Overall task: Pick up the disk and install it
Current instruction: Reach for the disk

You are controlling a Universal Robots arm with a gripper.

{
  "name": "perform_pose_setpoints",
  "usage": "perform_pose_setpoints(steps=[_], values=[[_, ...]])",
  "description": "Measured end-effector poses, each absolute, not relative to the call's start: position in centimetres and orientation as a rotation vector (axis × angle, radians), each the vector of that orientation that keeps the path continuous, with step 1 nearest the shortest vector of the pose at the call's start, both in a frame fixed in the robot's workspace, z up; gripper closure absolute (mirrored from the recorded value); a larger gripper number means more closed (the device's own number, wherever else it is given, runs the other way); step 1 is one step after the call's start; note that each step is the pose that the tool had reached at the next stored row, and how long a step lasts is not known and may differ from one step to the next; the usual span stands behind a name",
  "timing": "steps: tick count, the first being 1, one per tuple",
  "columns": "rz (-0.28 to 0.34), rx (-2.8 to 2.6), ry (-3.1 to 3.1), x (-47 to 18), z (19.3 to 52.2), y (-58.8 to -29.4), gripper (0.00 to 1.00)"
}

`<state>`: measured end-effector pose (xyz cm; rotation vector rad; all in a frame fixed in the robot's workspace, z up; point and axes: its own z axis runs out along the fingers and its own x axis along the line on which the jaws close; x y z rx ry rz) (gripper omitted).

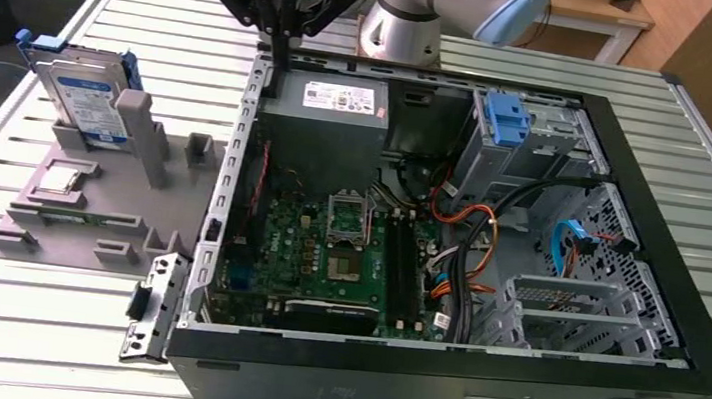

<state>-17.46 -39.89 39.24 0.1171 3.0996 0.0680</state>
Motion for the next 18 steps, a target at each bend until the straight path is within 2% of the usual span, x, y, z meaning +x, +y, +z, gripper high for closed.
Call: perform_pose_setpoints(steps=[18], values=[[0.068,0.117,3.1,-18.06,39.24,-39.89,0.9]])
